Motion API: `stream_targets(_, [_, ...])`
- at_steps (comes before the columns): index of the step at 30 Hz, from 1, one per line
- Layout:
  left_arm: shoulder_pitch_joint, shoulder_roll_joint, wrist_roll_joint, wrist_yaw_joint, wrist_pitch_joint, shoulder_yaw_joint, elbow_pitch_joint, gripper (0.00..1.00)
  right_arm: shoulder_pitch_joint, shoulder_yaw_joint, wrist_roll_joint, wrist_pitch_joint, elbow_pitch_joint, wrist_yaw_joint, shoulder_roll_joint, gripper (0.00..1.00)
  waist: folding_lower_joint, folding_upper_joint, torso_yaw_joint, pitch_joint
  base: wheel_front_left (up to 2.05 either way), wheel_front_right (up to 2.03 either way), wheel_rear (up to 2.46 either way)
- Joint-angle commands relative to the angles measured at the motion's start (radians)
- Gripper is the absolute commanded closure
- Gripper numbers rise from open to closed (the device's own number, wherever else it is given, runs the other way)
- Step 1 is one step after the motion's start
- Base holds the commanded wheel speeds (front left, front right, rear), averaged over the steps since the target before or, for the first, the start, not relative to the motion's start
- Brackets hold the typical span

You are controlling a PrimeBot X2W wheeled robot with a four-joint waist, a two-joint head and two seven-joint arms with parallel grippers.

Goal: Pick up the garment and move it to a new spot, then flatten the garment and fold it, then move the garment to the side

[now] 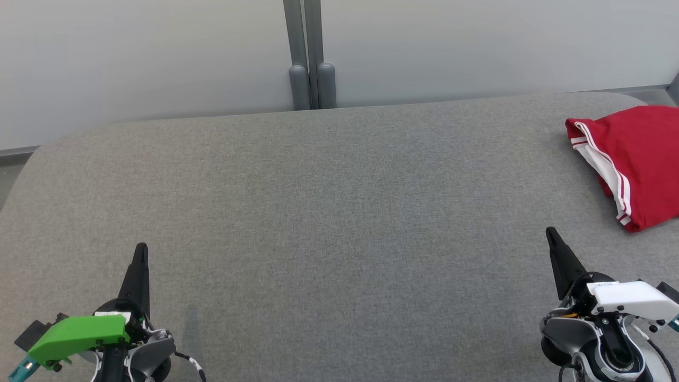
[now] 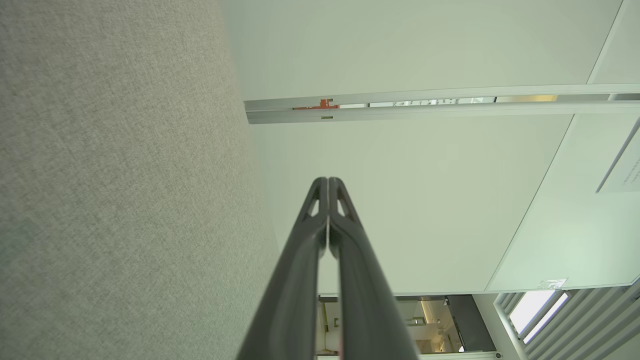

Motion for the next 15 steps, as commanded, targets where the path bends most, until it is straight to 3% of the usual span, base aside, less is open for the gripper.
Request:
stream_targets(1, [-0.013,0.006,-0.001,-0.005,0.003,0.003,-0.002,1.00,-0.005,-0.001,0.007,0.003,-0.003,0.000,-0.005,1.00,0.0000,0.0000,0.000,0.000,0.00,0.00,0.00])
stream_targets(15, [-0.013,0.006,-0.001,-0.005,0.003,0.002,-0.002,1.00,-0.005,-0.002,0.007,0.003,-0.003,0.000,-0.005,1.00,0.0000,0.0000,0.000,0.000,0.00,0.00,0.00])
